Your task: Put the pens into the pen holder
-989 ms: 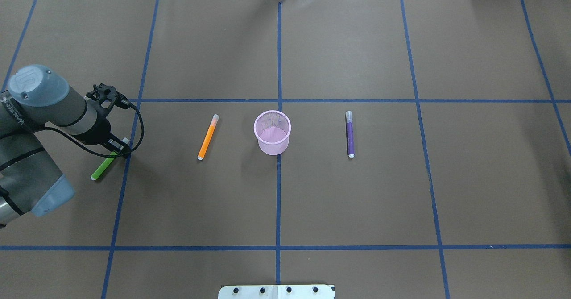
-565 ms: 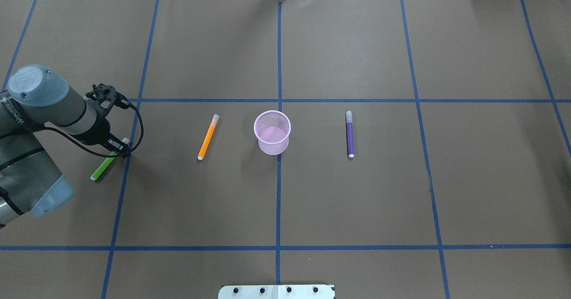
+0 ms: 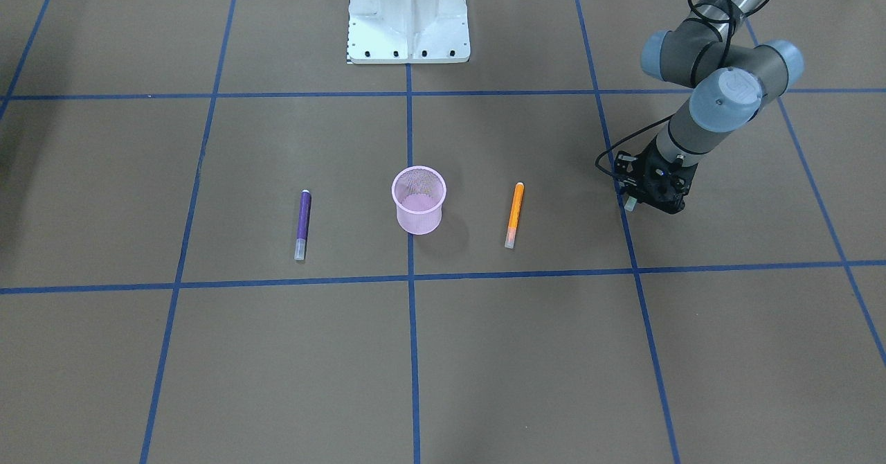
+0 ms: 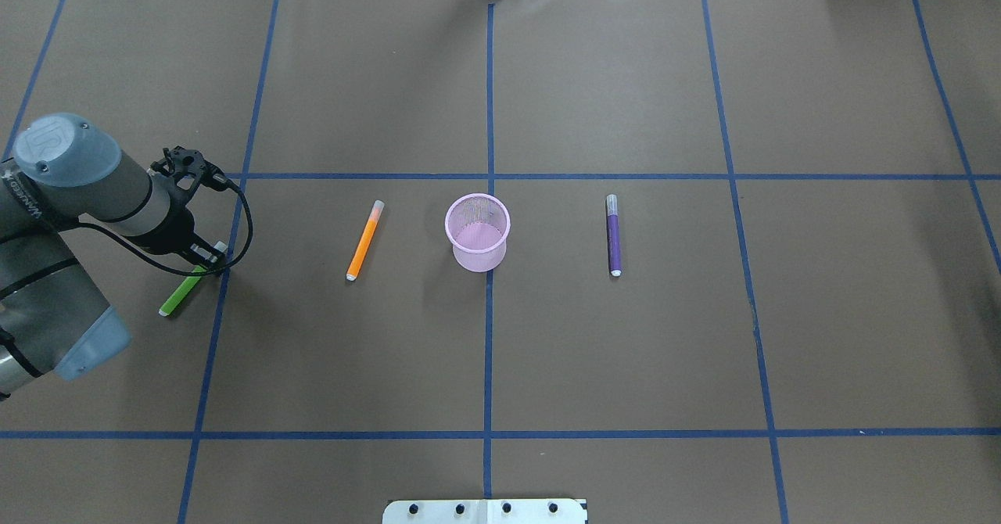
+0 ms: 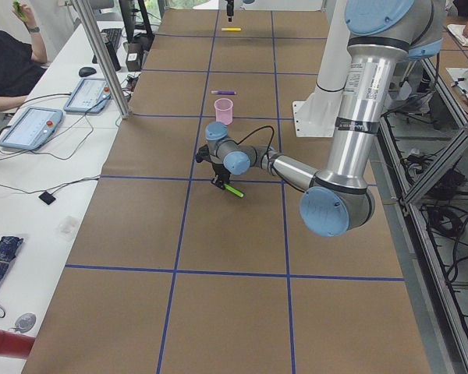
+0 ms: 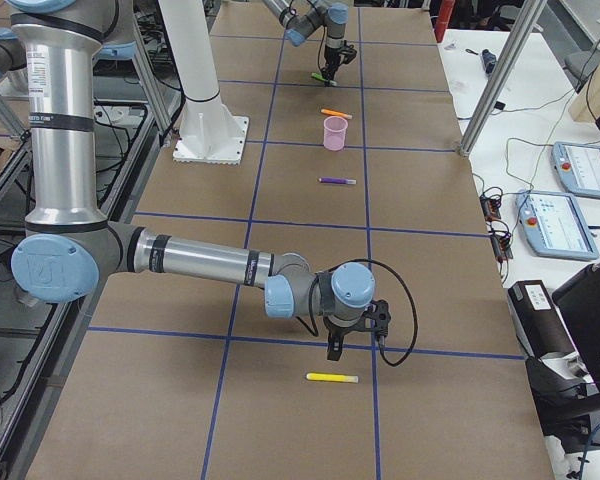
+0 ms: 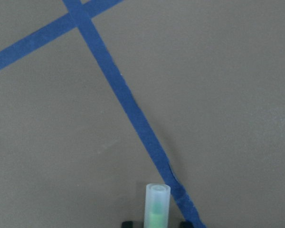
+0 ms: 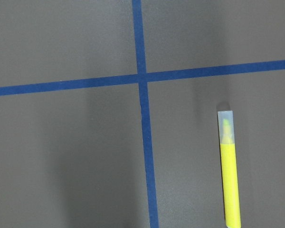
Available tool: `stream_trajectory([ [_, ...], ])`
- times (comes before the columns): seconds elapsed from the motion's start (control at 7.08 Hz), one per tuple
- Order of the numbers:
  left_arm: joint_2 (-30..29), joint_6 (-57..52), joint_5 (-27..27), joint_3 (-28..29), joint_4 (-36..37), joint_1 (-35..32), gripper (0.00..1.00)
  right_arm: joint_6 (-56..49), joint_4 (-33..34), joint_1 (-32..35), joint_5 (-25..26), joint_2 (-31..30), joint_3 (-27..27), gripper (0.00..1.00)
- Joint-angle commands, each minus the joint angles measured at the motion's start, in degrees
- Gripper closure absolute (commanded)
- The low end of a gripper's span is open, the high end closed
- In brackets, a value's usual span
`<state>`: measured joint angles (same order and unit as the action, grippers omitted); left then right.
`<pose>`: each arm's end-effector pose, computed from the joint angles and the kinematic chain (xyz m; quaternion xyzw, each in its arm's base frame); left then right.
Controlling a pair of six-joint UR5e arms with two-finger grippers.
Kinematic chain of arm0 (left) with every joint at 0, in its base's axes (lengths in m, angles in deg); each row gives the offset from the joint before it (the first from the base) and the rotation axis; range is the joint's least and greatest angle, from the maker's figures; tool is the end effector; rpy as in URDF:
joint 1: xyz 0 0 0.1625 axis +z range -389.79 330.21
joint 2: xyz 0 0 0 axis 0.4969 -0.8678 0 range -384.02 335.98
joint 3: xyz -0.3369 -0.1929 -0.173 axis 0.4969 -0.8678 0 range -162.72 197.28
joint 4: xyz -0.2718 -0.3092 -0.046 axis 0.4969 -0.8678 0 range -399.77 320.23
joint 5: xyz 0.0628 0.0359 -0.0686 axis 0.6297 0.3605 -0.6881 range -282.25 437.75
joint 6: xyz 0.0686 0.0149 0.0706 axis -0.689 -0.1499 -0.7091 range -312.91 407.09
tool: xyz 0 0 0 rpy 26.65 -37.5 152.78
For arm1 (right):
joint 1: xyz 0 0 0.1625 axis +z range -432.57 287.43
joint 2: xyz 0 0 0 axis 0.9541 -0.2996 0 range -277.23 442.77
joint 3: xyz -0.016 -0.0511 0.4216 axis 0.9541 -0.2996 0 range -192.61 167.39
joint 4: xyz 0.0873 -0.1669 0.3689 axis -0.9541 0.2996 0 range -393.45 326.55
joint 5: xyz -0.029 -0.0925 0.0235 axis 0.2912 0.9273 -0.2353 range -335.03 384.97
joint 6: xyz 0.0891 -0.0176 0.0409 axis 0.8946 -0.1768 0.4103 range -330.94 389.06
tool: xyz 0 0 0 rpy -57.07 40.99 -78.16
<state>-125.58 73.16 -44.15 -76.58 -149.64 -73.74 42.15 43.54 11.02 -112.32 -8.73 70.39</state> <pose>0.3713 -0.4700 0.4860 0.0814 0.3832 0.2409 0.8880 0.0060 -0.4853 0.7048 -0.0324 -0.4011 0.0376 0.9147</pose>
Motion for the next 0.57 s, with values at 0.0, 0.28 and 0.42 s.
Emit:
stream_trajectory([
  [0.0,0.05,0.03,0.08,-0.18,0.0,0.0,0.64,0.0,0.0,0.0,0.01,0.0,-0.03,0.0],
  [0.28,-0.04,0.03,0.08,0.0,0.0,0.0,0.67,0.0,0.0,0.0,0.01,-0.09,-0.03,0.0],
  [0.42,-0.04,0.03,0.08,0.0,0.0,0.0,0.72,-0.09,0.0,0.0,0.01,0.0,-0.03,0.0],
])
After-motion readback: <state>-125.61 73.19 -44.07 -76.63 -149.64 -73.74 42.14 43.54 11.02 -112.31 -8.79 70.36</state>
